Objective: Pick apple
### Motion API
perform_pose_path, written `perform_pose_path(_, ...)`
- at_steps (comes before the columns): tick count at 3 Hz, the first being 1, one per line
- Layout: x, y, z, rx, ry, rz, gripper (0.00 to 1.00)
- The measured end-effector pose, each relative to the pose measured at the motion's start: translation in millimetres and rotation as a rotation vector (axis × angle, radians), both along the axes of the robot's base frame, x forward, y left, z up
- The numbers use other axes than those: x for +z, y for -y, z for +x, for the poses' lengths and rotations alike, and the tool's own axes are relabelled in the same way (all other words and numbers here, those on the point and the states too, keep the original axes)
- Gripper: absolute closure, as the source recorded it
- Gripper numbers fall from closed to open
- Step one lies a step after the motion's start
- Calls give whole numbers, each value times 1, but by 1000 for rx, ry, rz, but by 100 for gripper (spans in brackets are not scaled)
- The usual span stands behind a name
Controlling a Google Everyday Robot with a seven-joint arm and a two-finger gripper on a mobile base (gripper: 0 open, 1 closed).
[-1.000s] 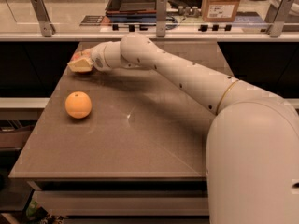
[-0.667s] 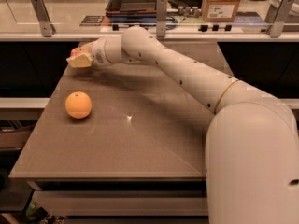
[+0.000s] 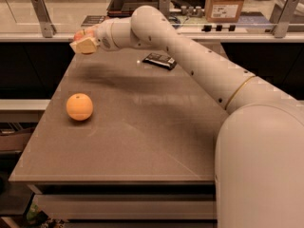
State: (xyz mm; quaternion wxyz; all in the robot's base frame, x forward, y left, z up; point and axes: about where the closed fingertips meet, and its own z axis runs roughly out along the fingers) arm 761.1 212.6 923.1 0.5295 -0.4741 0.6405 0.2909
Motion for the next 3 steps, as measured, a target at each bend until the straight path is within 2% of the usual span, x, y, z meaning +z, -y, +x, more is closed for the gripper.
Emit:
perform_pose_path(2, 45, 13, -5, 11, 73, 5, 100)
perform_pose_path(3, 46, 13, -5, 11, 74, 5, 100)
